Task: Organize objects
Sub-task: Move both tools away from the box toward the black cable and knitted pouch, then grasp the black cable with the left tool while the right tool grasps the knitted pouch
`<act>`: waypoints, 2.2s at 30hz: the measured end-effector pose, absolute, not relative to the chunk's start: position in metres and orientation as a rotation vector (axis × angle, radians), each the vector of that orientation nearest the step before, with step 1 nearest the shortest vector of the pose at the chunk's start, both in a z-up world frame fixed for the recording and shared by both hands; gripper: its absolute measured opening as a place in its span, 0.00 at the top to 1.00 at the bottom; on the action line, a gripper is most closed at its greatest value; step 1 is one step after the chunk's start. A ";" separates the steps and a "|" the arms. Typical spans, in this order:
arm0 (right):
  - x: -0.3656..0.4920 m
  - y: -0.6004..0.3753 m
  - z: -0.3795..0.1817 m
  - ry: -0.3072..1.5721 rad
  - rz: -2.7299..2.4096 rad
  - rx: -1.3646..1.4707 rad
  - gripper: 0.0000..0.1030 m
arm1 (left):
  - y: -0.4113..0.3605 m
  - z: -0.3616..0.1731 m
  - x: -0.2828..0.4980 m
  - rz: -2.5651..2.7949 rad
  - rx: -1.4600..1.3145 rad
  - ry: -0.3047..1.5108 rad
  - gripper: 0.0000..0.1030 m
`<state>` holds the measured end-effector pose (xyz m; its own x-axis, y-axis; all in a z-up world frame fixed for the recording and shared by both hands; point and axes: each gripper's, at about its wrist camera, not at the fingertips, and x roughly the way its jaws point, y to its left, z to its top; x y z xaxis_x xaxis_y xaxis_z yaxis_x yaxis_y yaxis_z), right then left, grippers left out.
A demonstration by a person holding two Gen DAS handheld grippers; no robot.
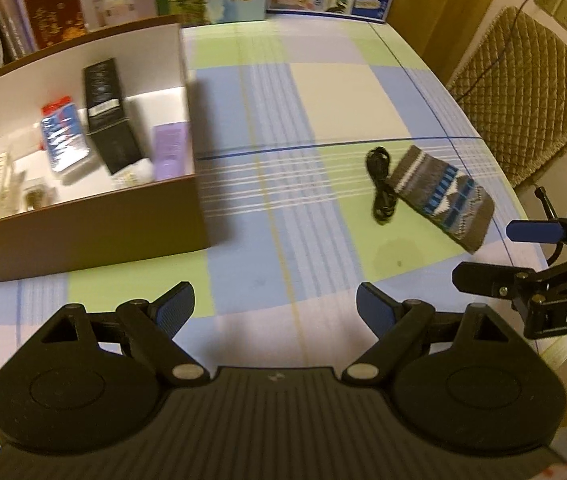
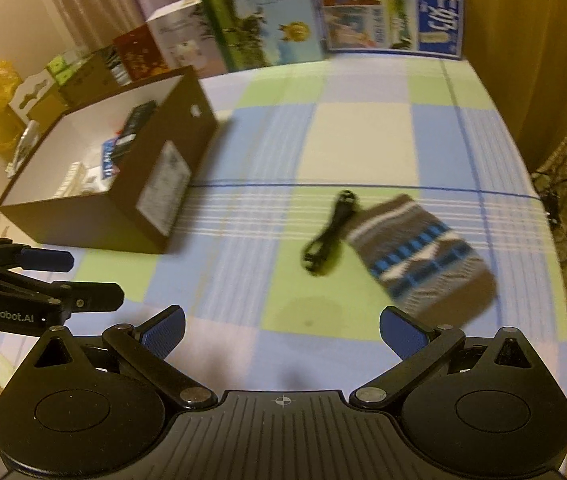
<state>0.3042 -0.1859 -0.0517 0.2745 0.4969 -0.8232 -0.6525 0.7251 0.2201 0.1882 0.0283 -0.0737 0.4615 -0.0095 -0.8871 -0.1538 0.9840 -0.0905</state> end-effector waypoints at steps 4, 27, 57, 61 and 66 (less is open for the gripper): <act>0.319 -0.204 -0.058 1.031 0.747 -0.179 0.02 | 0.009 -0.082 0.202 0.078 -0.162 1.092 0.17; 0.397 -0.221 -0.105 0.948 0.804 -0.317 0.02 | -0.041 -0.121 0.278 0.090 -0.116 1.075 0.17; 0.439 -0.238 -0.128 0.969 0.712 -0.222 0.62 | -0.057 -0.160 0.336 0.017 -0.054 1.111 0.26; 0.449 -0.252 -0.125 0.984 0.663 -0.168 0.59 | -0.060 -0.164 0.346 -0.003 -0.047 1.106 0.35; 0.449 -0.259 -0.115 0.972 0.672 -0.128 0.28 | -0.063 -0.171 0.356 -0.006 -0.042 1.111 0.60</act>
